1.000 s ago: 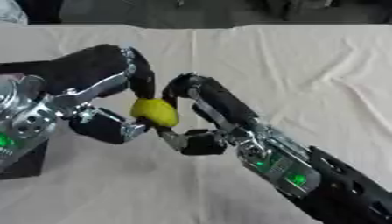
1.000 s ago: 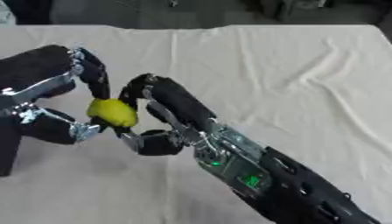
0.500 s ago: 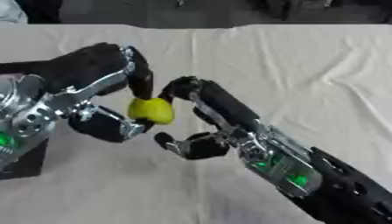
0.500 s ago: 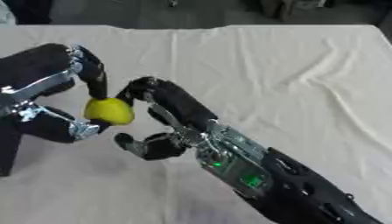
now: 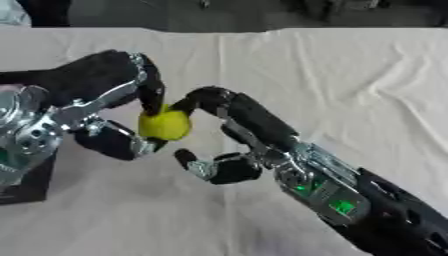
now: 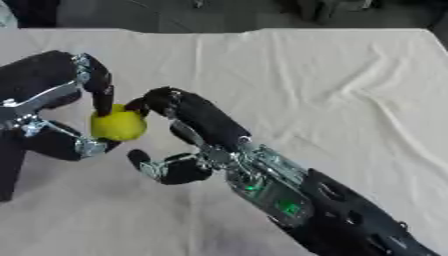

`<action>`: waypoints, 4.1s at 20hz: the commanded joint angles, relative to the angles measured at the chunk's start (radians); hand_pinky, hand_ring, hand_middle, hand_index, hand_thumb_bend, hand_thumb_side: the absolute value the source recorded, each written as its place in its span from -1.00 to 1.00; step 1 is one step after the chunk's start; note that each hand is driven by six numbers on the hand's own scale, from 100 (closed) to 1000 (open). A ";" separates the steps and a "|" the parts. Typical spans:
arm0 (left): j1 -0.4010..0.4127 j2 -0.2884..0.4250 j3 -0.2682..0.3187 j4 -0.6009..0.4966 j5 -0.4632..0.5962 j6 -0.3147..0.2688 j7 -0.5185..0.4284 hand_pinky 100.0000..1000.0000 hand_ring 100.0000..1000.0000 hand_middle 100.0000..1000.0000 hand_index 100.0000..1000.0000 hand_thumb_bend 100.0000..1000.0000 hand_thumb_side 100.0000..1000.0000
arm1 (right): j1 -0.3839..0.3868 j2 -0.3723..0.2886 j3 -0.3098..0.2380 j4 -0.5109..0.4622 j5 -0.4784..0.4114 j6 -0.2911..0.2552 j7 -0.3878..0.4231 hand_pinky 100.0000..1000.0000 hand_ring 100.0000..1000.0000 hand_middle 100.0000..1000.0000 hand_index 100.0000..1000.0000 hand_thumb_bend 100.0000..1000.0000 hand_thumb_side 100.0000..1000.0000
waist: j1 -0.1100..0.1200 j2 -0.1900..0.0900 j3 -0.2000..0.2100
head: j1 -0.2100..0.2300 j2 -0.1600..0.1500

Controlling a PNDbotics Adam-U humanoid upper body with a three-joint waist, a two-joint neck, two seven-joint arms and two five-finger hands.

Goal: Pick up the objects with one hand, pass them to the other hand, and then place them into the box on the other side of the table.

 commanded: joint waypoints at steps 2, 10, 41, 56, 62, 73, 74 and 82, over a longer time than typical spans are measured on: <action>0.007 0.052 0.044 -0.006 -0.002 0.005 0.016 0.16 -0.05 -0.37 -0.34 -0.41 -1.00 | -0.010 -0.021 -0.010 -0.025 0.010 0.010 -0.001 0.60 0.67 0.20 0.57 -0.58 -0.70 | 0.002 -0.021 -0.001 | 0.000 -0.009; 0.097 0.115 0.159 0.005 0.011 0.040 0.114 0.14 -0.07 -0.37 -0.33 -0.48 -1.00 | -0.006 -0.031 -0.017 -0.034 -0.002 0.026 -0.004 0.60 0.66 -0.02 0.55 -0.52 -0.91 | 0.001 -0.020 0.000 | 0.003 -0.009; 0.327 0.126 0.502 0.428 0.104 0.165 0.367 0.39 0.41 0.28 0.56 0.07 -0.64 | 0.037 -0.098 -0.120 -0.218 -0.109 0.116 -0.060 0.55 0.60 -0.14 0.46 -0.64 -1.00 | -0.022 -0.016 0.004 | 0.156 -0.034; 0.333 0.095 0.553 0.334 0.211 0.179 0.497 0.28 0.32 0.32 0.53 -0.49 0.52 | 0.061 -0.112 -0.165 -0.237 -0.153 0.113 -0.100 0.55 0.62 -0.10 0.51 -1.00 -0.92 | -0.026 -0.020 0.003 | 0.114 -0.023; 0.359 0.052 0.600 0.218 0.484 0.077 0.640 0.21 0.36 0.38 0.59 -0.53 0.40 | 0.104 -0.150 -0.268 -0.255 -0.217 0.150 -0.149 0.56 0.68 0.04 0.56 -0.83 -1.00 | -0.028 -0.020 0.000 | 0.084 -0.024; 0.412 -0.076 0.656 0.067 0.954 -0.120 0.789 0.20 0.44 0.49 0.70 -0.61 0.33 | 0.224 -0.183 -0.479 -0.259 -0.552 0.193 -0.308 0.50 0.74 0.13 0.64 -1.00 -0.49 | -0.030 -0.017 -0.008 | 0.068 -0.022; 0.414 -0.086 0.658 0.061 0.949 -0.123 0.780 0.20 0.44 0.50 0.70 -0.62 0.33 | 0.239 -0.184 -0.493 -0.259 -0.584 0.189 -0.321 0.50 0.74 0.13 0.64 -1.00 -0.43 | -0.031 -0.016 -0.009 | 0.069 -0.022; 0.437 -0.159 0.671 0.049 0.896 -0.149 0.737 0.21 0.46 0.53 0.76 -0.56 0.41 | 0.324 -0.177 -0.569 -0.259 -0.720 0.155 -0.362 0.45 0.74 0.14 0.71 -1.00 -0.29 | -0.033 -0.015 -0.014 | 0.068 -0.018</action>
